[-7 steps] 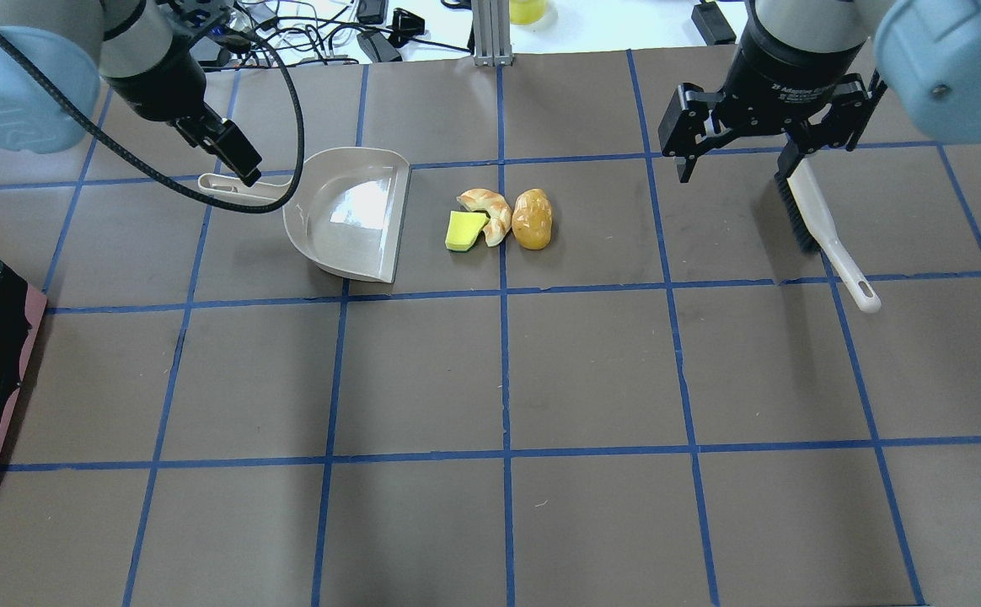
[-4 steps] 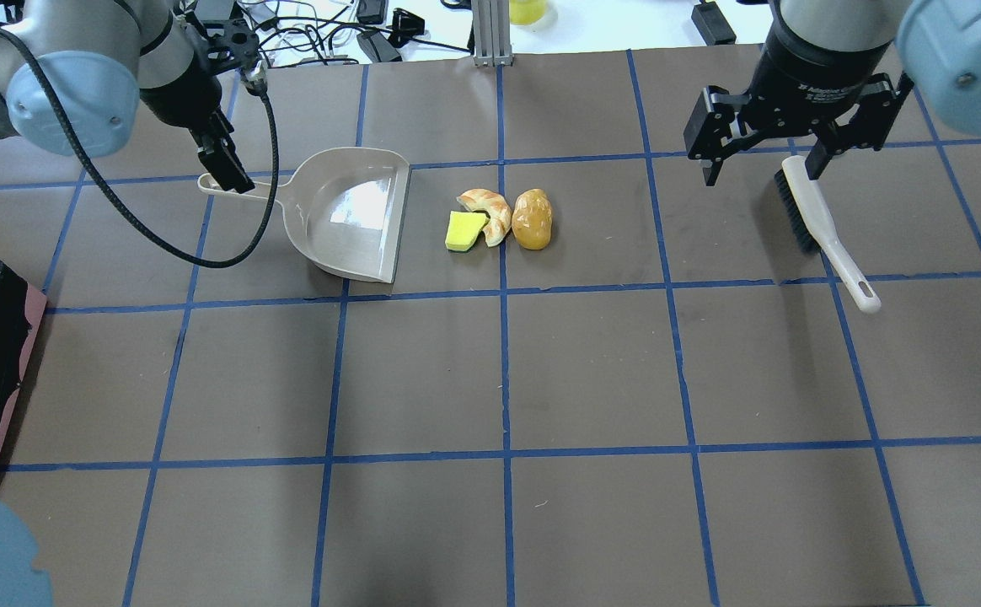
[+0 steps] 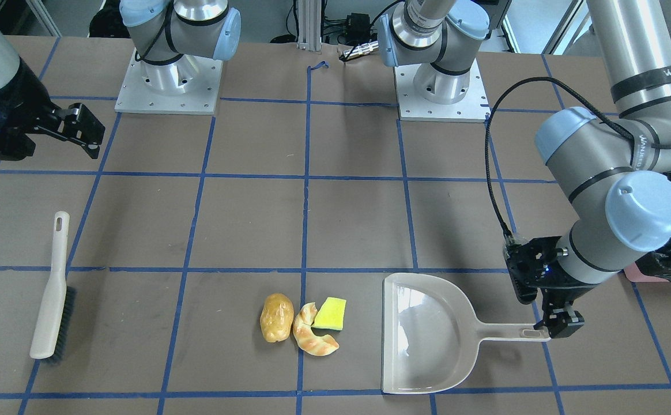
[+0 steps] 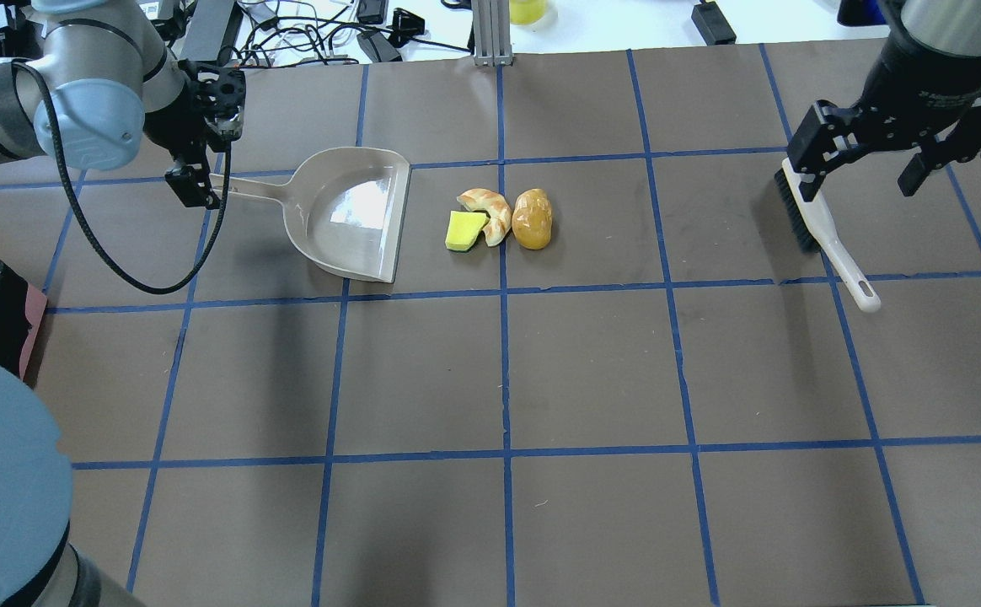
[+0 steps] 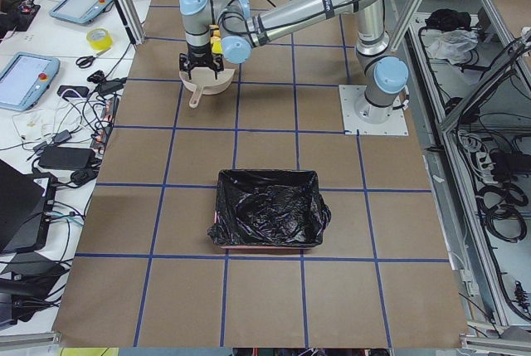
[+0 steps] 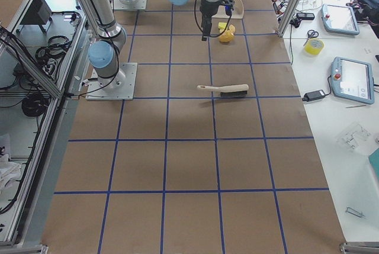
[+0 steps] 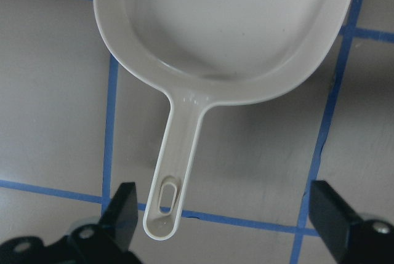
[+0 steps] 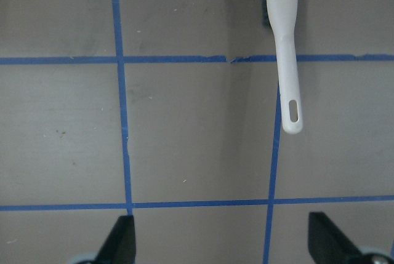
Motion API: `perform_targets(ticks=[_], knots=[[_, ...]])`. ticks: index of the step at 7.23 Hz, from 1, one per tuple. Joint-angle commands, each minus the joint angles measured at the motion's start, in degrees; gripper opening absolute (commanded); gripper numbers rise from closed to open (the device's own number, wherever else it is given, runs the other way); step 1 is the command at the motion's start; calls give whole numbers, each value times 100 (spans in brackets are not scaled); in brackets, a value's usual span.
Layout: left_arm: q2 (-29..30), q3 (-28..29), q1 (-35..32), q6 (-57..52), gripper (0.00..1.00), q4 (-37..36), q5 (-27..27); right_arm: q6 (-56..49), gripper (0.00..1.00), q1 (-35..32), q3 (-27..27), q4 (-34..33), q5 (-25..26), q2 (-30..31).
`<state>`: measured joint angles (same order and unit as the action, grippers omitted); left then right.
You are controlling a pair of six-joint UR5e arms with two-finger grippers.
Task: Sweep and dump trash into bin
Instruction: 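Grasp the dustpan handle with the left gripper while the right gripper grasps the brush handle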
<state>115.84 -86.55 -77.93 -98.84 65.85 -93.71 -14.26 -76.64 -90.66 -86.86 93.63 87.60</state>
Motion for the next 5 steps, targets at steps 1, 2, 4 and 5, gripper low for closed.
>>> perform_targets(ticks=[1, 2, 4, 5], knots=[[377, 172, 76, -127, 100, -54, 71, -979, 100, 552, -276, -646, 119, -548], [482, 382, 76, -110, 100, -46, 333, -1043, 100, 580, -294, -892, 355, -777], [685, 543, 41, -136, 99, -37, 336, -1550, 93, 632, -320, -1288, 454, -1313], [773, 508, 41, -127, 99, -45, 310, -1866, 92, 702, -520, -1690, 445, -1463]])
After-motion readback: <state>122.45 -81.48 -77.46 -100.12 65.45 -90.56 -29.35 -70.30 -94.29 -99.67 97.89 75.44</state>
